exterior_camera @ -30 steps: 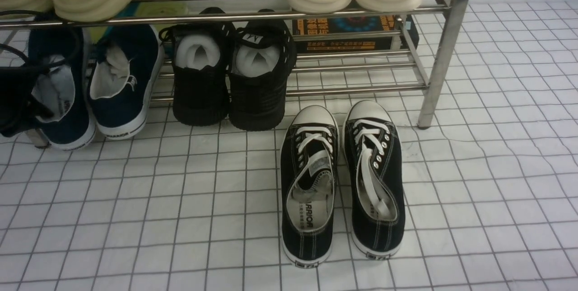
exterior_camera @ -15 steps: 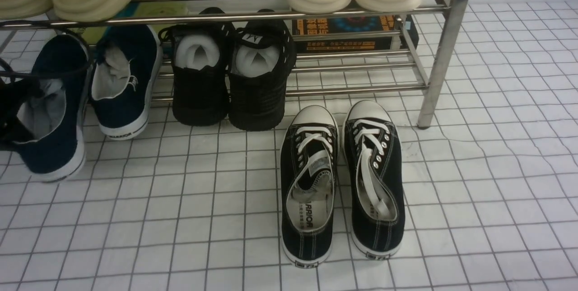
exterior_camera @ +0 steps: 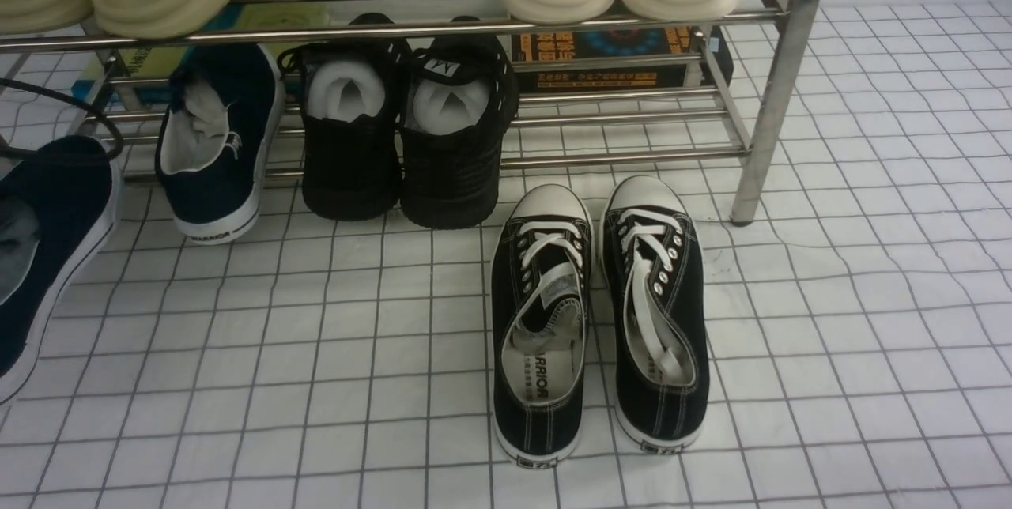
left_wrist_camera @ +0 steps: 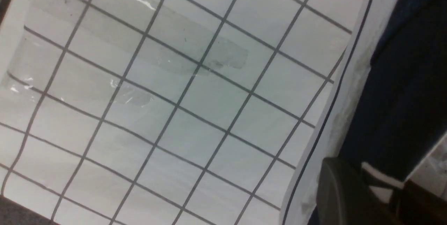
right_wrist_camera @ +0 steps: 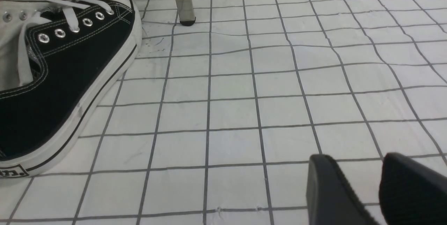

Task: Take the shoes off the shelf with your hand from the white checkered tablecloth.
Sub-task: 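Set the held shoe down on the floor in front of the rack with the left gripper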

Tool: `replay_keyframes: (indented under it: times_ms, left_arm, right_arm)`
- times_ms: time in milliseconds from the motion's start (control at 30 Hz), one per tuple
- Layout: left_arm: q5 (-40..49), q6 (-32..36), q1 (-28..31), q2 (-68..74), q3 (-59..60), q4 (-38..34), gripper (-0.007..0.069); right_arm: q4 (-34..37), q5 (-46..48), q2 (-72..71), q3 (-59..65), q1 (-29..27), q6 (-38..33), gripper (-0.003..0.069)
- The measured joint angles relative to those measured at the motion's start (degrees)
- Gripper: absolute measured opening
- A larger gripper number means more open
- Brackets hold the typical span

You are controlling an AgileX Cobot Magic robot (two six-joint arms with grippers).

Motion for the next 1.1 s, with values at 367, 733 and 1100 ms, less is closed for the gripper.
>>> replay_keyframes:
  times_ms: [367, 733, 1100]
  left_arm:
    - [2.07, -0.75, 0.00, 0.00, 1.41, -0.46, 0.0036]
    - [-12.08, -0.86, 0.00, 0.00, 16.22, 0.08, 0.0038]
    - [-19.26, -0.66, -0.04, 0.11, 19.32, 3.87, 0.0050]
  right_arm:
    - [0.00, 0.00, 0.00, 0.00, 0.00, 0.00, 0.0239]
    - [0.00, 0.00, 0.00, 0.00, 0.00, 0.00, 0.0239]
    - [0.00, 0.00, 0.00, 0.00, 0.00, 0.00, 0.0239]
